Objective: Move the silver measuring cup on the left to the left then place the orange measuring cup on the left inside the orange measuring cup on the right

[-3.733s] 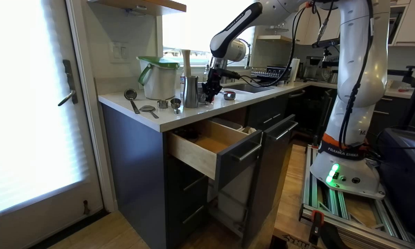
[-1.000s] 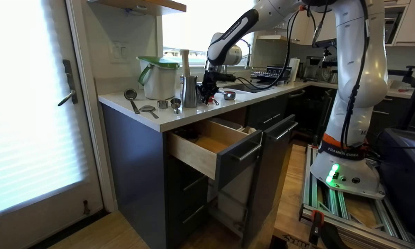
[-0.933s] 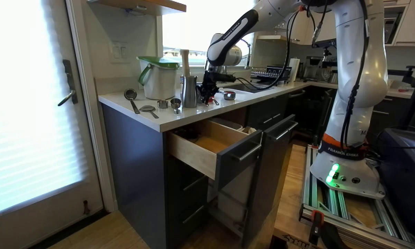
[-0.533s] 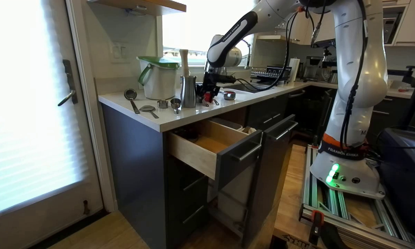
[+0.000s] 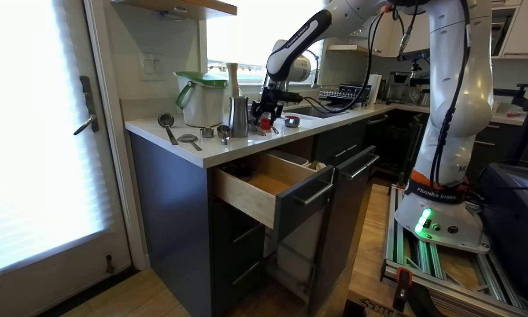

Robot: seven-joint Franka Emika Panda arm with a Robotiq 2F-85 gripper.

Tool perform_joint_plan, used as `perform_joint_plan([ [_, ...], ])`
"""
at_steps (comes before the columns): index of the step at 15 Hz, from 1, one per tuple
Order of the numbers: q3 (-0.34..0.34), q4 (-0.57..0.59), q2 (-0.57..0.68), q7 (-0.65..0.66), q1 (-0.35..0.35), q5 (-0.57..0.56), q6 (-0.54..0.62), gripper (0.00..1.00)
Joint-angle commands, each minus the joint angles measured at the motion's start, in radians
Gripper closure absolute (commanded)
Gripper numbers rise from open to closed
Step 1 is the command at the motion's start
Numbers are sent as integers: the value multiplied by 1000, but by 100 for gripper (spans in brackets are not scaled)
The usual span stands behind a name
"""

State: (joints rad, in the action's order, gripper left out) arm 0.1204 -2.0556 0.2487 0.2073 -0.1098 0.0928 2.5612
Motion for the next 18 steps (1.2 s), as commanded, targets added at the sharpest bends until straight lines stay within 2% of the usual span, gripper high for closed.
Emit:
perform_joint_plan([
  [1, 9, -46, -49, -10, -11, 10, -7, 16],
  [4, 29, -61, -56, 10, -16, -8, 11, 32],
  [6, 46, -64, -54, 22, -18, -25, 14, 34],
  [7, 53, -65, -50, 27, -19, -33, 22, 40],
  [9, 65, -70, -43, 26, -19, -46, 57, 46],
  [10, 71, -71, -36, 28, -19, -55, 72, 55],
  [11, 75, -73, -32, 26, -19, -58, 84, 51],
  [12, 77, -75, -26, 24, -20, -61, 99, 53],
  [13, 81, -75, -20, 25, -19, -66, 110, 60],
  [14, 80, -75, -15, 20, -20, -63, 118, 60],
  [15, 82, -75, -10, 21, -20, -64, 127, 68],
  [18, 80, -73, 2, 16, -19, -59, 130, 68],
])
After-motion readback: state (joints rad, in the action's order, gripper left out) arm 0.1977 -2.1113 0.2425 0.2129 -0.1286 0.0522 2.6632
